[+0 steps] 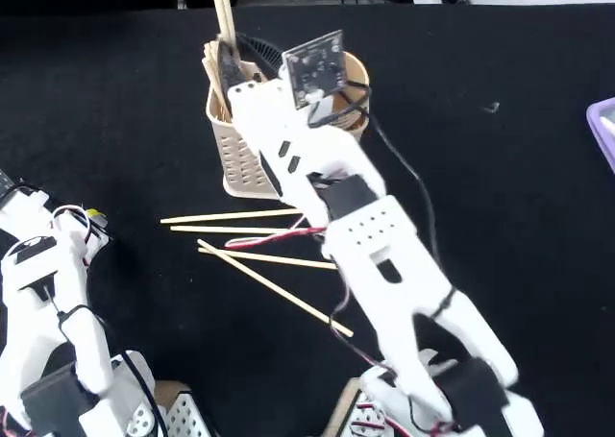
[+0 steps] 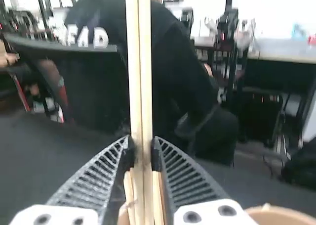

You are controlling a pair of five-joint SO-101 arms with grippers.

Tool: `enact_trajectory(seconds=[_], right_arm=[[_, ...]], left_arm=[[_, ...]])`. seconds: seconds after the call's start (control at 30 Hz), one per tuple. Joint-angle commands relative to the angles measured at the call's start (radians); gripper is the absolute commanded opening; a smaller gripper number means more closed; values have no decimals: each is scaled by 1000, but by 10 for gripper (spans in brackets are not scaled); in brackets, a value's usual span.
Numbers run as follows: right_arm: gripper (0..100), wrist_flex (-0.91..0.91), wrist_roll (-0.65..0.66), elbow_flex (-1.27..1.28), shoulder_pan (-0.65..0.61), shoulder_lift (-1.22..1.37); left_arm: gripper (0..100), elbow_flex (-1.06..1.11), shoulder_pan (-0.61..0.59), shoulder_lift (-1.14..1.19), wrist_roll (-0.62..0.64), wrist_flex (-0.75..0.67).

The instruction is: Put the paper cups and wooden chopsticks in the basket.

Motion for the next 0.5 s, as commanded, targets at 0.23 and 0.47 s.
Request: enact_trajectory(seconds=[0.23, 0.47], right_arm=[[139, 23, -5, 22, 17, -1], [121, 157, -9, 35, 15, -206]], left_arm=[[238, -15, -2, -35, 3, -12], [238, -16, -2, -35, 3, -14]])
